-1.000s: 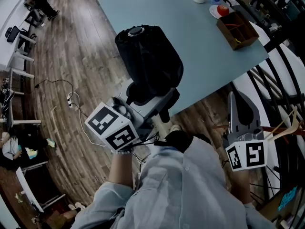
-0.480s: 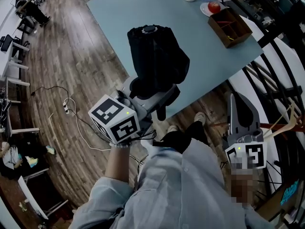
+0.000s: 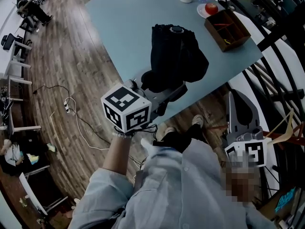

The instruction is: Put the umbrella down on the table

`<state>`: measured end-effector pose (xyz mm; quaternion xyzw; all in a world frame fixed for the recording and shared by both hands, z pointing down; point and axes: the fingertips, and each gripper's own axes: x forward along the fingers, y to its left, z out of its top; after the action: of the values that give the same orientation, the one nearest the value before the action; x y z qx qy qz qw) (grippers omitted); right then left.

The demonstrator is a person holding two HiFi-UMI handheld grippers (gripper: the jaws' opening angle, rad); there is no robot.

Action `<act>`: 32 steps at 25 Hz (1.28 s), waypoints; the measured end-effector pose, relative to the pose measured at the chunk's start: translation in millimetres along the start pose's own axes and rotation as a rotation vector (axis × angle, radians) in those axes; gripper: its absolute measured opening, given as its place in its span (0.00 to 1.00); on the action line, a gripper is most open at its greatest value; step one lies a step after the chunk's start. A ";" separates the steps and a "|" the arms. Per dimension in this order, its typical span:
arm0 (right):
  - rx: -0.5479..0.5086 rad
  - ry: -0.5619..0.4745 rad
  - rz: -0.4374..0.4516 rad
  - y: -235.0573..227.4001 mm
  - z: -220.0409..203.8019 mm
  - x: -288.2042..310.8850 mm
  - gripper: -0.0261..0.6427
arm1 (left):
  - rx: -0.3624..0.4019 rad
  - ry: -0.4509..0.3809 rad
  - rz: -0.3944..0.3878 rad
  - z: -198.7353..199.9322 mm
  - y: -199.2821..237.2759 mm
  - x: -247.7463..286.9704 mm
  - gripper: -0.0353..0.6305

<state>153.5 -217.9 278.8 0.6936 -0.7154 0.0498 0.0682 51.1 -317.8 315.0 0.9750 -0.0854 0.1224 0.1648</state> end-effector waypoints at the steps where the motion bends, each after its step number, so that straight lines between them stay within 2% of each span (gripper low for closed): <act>1: 0.000 0.000 0.002 -5.0 -0.1 1.4 0.04 | 0.006 0.013 -0.003 0.0 0.2 8.2 0.44; 9: 0.003 0.009 -0.008 -44.3 -2.0 5.6 0.04 | 0.063 0.164 -0.015 -12.2 6.4 77.7 0.44; 16: 0.010 0.021 -0.033 -75.3 -7.4 1.7 0.04 | 0.114 0.361 -0.013 -45.9 11.1 144.1 0.44; 32: 0.027 0.039 -0.064 -129.5 -17.1 -5.6 0.04 | 0.187 0.689 -0.054 -120.3 22.1 249.7 0.44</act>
<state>283.5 -213.8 291.7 0.7160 -0.6906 0.0705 0.0742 259.8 -328.8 498.4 0.8892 0.0124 0.4468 0.0973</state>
